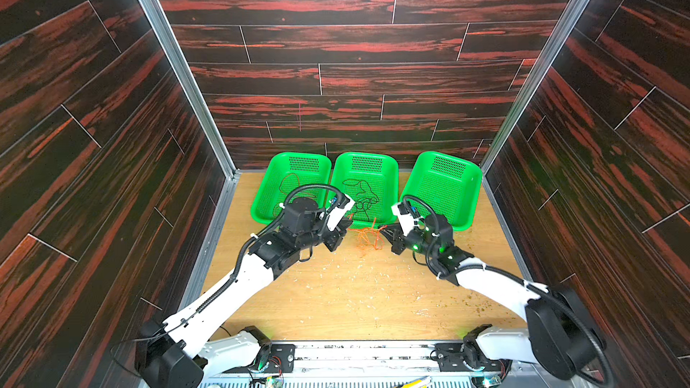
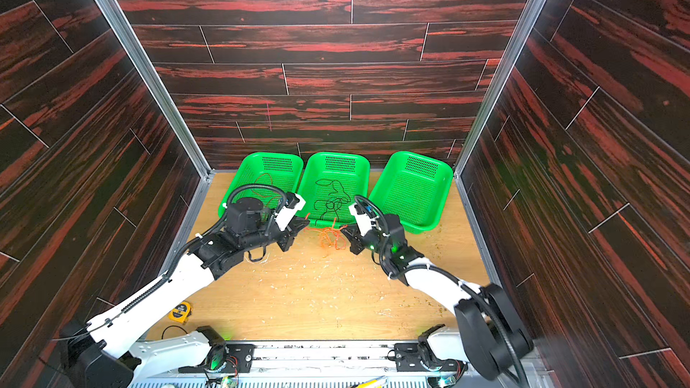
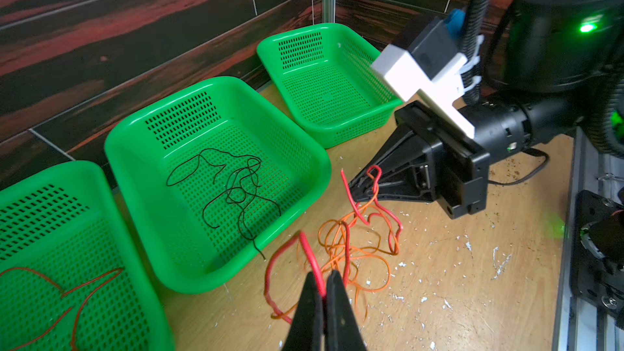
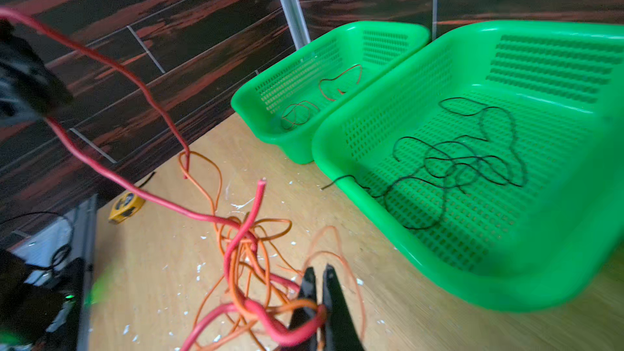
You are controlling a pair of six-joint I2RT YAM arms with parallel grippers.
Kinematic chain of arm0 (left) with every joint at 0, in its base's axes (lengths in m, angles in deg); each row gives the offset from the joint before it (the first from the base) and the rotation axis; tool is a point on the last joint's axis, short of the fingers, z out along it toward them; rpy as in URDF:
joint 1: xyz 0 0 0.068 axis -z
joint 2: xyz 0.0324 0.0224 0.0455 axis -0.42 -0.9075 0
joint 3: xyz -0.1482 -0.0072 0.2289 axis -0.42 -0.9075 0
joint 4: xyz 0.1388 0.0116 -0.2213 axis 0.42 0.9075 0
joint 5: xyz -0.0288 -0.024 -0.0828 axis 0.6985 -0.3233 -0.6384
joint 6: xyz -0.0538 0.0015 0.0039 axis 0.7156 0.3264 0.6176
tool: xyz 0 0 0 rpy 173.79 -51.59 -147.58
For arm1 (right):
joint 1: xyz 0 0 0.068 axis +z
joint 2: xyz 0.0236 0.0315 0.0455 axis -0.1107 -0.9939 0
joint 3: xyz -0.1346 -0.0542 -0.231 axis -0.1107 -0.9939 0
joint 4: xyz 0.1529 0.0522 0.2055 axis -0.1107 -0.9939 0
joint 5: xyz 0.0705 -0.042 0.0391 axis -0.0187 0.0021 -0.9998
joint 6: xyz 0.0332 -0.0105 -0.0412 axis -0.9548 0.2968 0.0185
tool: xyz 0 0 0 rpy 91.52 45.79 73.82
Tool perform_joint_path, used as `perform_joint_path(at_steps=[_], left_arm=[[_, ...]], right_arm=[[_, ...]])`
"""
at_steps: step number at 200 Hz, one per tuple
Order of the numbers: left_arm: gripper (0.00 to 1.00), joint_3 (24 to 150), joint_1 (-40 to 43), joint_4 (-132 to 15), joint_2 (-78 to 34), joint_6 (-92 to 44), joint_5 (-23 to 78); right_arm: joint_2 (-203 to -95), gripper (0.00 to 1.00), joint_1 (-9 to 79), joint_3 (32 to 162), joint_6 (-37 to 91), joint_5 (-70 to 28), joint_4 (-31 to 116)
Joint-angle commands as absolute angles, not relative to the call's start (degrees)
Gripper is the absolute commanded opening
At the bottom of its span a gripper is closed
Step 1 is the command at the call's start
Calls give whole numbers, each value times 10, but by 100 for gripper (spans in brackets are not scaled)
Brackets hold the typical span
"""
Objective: Untangle the cables
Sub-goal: 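Lift the red wire with the left gripper while the right gripper holds the tangle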
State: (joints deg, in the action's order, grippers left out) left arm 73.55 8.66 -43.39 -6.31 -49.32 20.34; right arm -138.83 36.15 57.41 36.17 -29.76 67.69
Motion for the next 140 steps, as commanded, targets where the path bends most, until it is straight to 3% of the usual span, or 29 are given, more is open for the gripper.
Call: perform_joint_path(at_steps=[1, 22, 39, 64, 140], left_arm=[[0, 753, 64, -504, -5, -479, 193], [0, 725, 65, -560, -20, -450, 172], [0, 718, 64, -572, -26, -445, 172], [0, 716, 64, -575, -29, -448, 183], [0, 725, 71, -595, -47, -436, 160]], right_arm=[[-1429, 4, 333, 535, 380, -225, 521], [-1431, 11, 334, 543, 380, -238, 508], [-1406, 28, 333, 542, 387, -239, 510], [-1343, 41, 333, 531, 407, -256, 532], [-1299, 51, 365, 521, 448, -365, 622]])
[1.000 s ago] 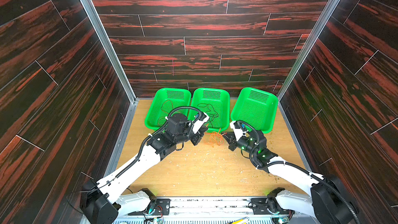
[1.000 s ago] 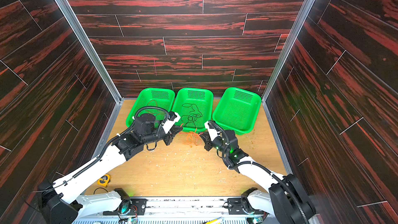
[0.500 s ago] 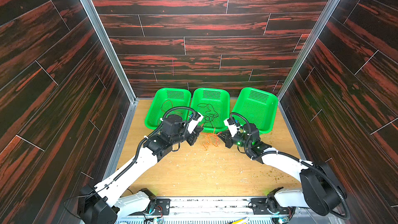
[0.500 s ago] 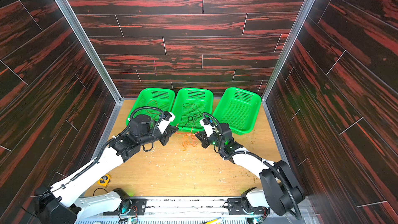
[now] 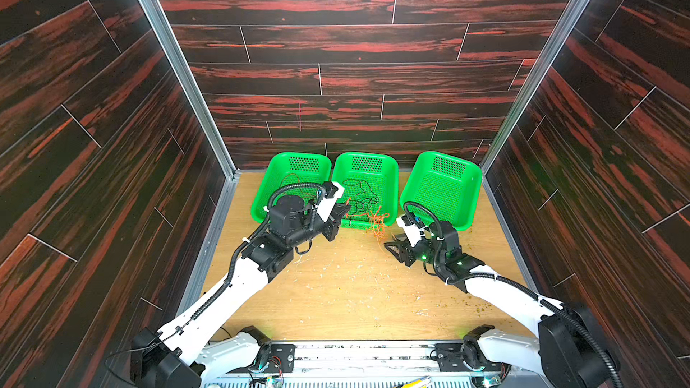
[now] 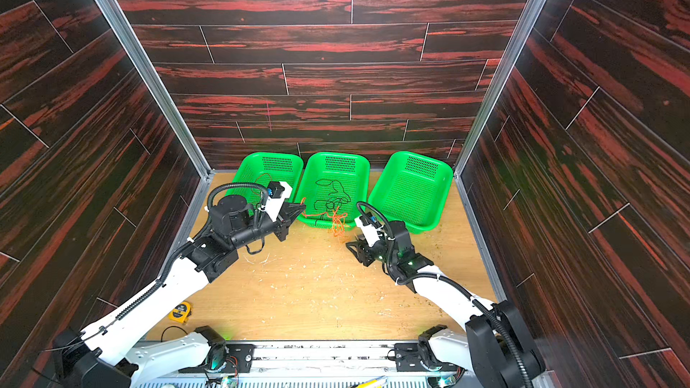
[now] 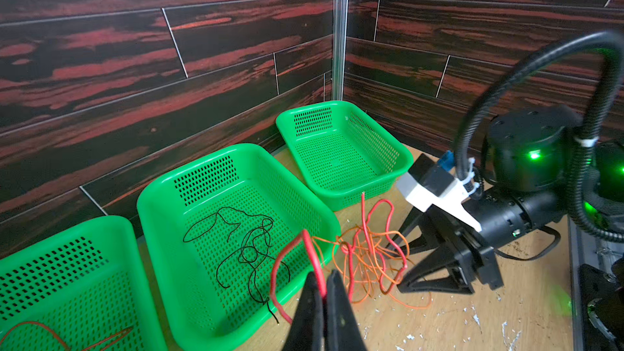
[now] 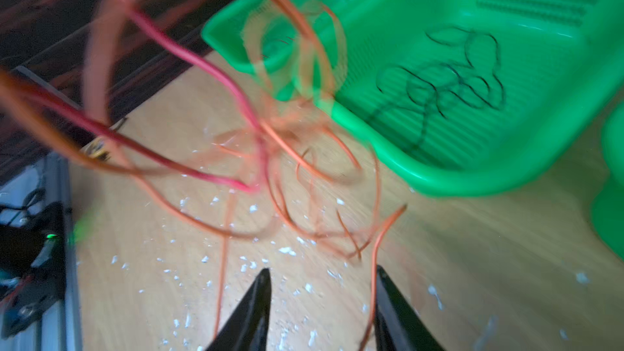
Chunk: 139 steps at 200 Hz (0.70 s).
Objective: Untangle the cables
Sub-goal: 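Lift the red wire with the left gripper while the right gripper holds the tangle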
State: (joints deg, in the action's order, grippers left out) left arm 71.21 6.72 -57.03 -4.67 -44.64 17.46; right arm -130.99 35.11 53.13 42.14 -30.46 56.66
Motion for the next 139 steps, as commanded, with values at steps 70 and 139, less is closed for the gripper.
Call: perform_joint_path(at_steps=[70, 139], left_arm=[[0, 728, 92, -590, -33, -432, 142], [0, 755, 92, -547, -8, -450, 194]], right_arm=[[-1352, 50, 382, 515, 425, -344, 735], [-1363, 0, 382, 488, 420, -342, 723]])
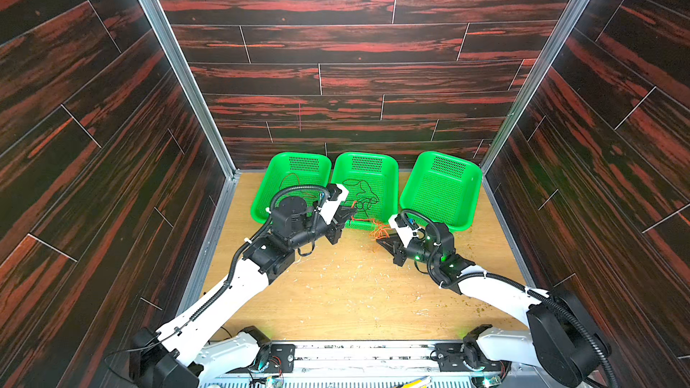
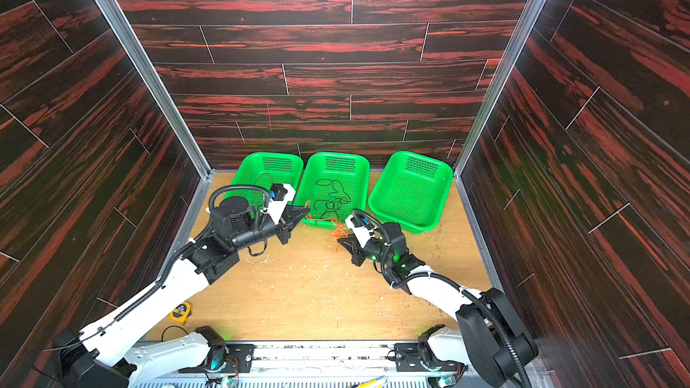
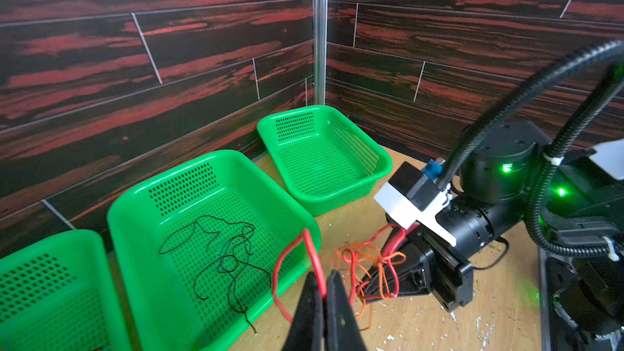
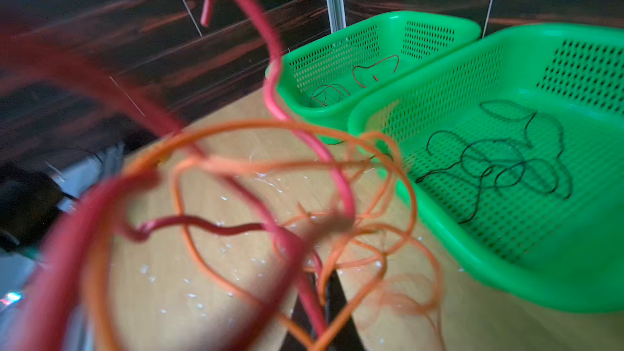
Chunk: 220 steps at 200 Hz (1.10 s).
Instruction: Untangle the cables
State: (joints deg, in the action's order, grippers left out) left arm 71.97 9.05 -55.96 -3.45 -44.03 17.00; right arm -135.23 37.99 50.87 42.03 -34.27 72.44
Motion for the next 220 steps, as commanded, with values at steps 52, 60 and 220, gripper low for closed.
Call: perform_joint_path(at_steps=[52, 60, 220], left_arm=[[0, 810, 90, -500, -6, -478, 202], [0, 820, 88, -488, -6, -489, 209], [0, 870, -30, -396, 10, -601, 280]], right_arm=[[-1412, 0, 382, 481, 390, -321, 700], [-1419, 0, 381, 485, 390, -313, 684], [-1439, 0, 360, 512, 308, -108, 477]])
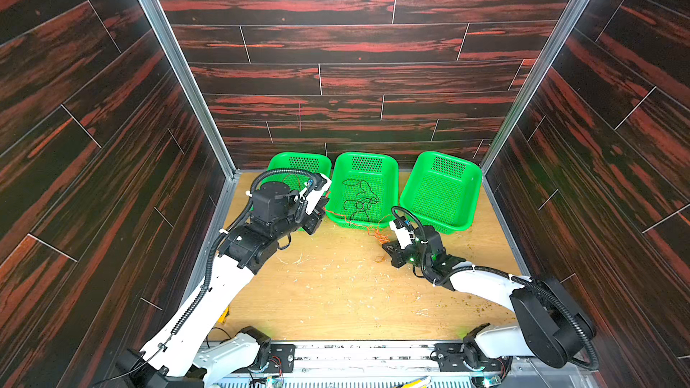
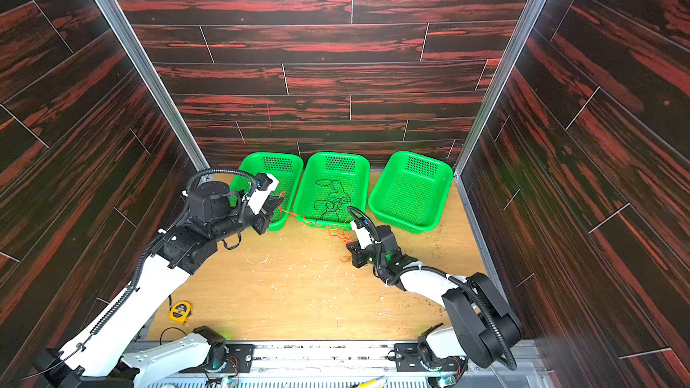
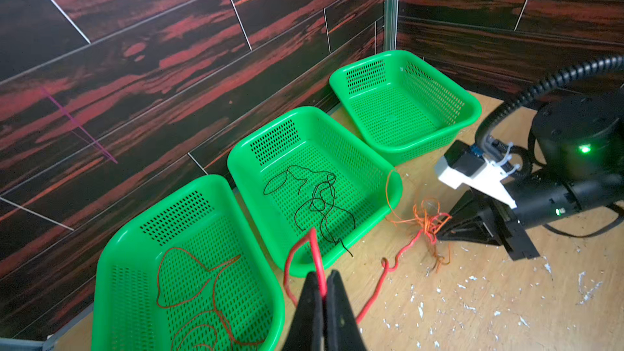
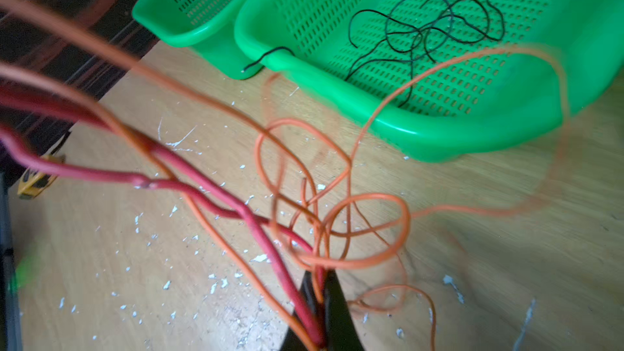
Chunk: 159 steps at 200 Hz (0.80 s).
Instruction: Untangle the cables
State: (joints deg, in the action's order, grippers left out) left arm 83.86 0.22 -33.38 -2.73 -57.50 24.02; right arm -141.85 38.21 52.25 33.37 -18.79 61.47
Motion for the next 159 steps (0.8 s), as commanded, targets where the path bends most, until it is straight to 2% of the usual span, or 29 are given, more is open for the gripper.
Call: perform_joint_path(at_steps=[1, 41, 61, 91, 110, 159], left_arm=[[0, 870, -30, -397, 11, -601, 279], [0, 862, -38, -399, 11, -600, 277], [0, 864, -39, -392, 11, -601, 237], [0, 852, -38, -379, 9, -621, 110], [0, 844, -34, -368, 2, -621, 96], [0, 828, -27, -375, 2, -620, 89]], right_arm=[[-1440, 0, 360, 512, 309, -108, 476], [-1461, 0, 360, 529, 319, -121, 448], [-1463, 7, 361, 532, 323, -143, 445], [-1445, 27, 368, 523, 353, -221, 468], [-1406, 37, 372, 508, 371, -251, 493], [-1325, 44, 373, 527, 427, -261, 470]])
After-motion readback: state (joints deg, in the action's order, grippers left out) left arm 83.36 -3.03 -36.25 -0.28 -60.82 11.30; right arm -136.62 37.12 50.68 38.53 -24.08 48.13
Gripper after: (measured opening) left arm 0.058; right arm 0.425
